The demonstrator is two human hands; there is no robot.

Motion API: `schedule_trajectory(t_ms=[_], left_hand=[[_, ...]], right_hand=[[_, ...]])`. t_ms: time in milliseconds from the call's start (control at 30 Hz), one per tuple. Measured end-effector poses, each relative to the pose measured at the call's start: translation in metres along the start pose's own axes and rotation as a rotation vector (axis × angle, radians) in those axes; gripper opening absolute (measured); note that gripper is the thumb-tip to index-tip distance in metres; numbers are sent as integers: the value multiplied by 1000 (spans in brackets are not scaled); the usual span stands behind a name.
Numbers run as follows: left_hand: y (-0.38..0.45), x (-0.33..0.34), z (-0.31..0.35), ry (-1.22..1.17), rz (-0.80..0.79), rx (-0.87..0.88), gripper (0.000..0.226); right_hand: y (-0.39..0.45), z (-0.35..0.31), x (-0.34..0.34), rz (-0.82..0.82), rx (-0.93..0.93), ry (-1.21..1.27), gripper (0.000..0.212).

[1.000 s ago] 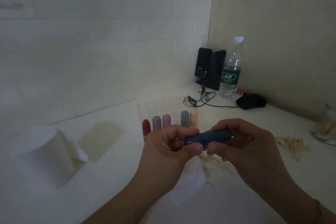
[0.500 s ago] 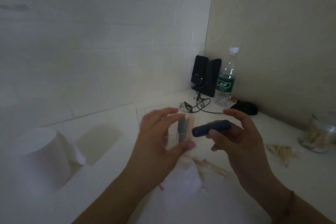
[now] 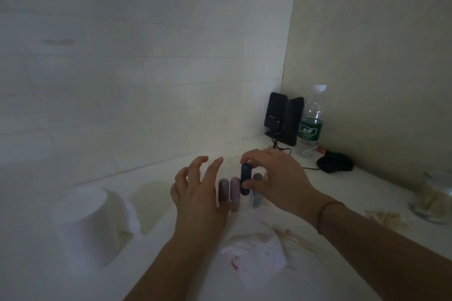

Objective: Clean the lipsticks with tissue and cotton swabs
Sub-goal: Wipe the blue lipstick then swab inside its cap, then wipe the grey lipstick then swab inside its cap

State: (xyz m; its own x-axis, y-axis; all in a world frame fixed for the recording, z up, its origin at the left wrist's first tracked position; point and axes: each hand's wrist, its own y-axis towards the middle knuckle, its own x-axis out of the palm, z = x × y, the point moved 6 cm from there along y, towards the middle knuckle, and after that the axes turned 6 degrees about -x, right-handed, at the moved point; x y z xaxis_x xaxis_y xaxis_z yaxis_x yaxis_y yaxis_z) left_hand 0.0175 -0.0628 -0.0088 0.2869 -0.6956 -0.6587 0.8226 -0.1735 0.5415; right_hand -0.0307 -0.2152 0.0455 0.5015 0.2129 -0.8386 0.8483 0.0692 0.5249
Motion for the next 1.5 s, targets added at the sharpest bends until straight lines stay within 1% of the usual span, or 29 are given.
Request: schedule_trajectory(t_ms=[67,133,200,267,300,367,467,500,533,567,633,700,767,833,900,967,1033,1100,1167,1233,1300,1367,1433,1500], left_hand=[[1,3,-4,6,-31,-24,69],[1,5,-5,-2,-23,-28,67],[0,4,-3,-12,4,-23,62],[-3,2,0,-42,15,-7,60],[-4,1,3,-59,21,14,61],[-6,-6,11,-109,54,73,56],[-12,-16,26,-221,117,208,27],[-14,-18,30,-248,121,253,23],[-16,-18,34,-272,116,292,24],[-18,-19,38,-295,109,322,26],[-20,-19,42,-323,98,351,31],[-21,-17,43,-318,107,342,28],[-19,-16,38,-284,147,305,15],[-17,-15,31,-278,158,235,22],[-16,-16,26,-293,151,169,29],[-18,-16,25,-306,134,152,35],[-19,-16,25,-301,125,159,36],[-19,-15,23,-298,115,153,36],[-18,-15,23,-294,114,159,33],[-19,-13,24,-287,114,180,31],[-19,-14,25,-284,130,166,30],[-18,-19,21,-276,174,88,28],[-19,-23,19,-275,207,30,33],[-22,-26,26,-311,171,50,42]], right_hand=[[-3,-2,6,-7,-87,-59,38],[-7,-1,14,-24,-158,-128,39],[-13,3,17,0,-156,-114,44],[-22,8,14,60,-126,-65,49],[-28,10,7,101,-88,-26,49],[-43,23,-11,193,13,26,35],[-74,63,-42,307,193,21,14],[-86,81,-52,337,260,14,10],[-99,98,-63,357,330,-4,15],[-112,114,-72,353,403,-29,19],[-137,137,-87,307,531,-83,18],[-152,144,-95,244,576,-126,17],[-153,137,-89,153,549,-155,14],[-142,122,-75,103,473,-104,6],[-119,100,-55,87,393,53,16],[-89,76,-33,42,319,159,32],[-61,55,-15,21,240,166,49],[-38,41,-3,1,102,80,55],[-23,35,8,-61,17,22,50],[-14,36,16,-120,-19,10,37],[-5,36,18,-94,-19,20,25],[-3,35,8,6,4,81,17],[-9,32,-14,136,58,200,13],[-24,27,-34,186,157,365,10]])
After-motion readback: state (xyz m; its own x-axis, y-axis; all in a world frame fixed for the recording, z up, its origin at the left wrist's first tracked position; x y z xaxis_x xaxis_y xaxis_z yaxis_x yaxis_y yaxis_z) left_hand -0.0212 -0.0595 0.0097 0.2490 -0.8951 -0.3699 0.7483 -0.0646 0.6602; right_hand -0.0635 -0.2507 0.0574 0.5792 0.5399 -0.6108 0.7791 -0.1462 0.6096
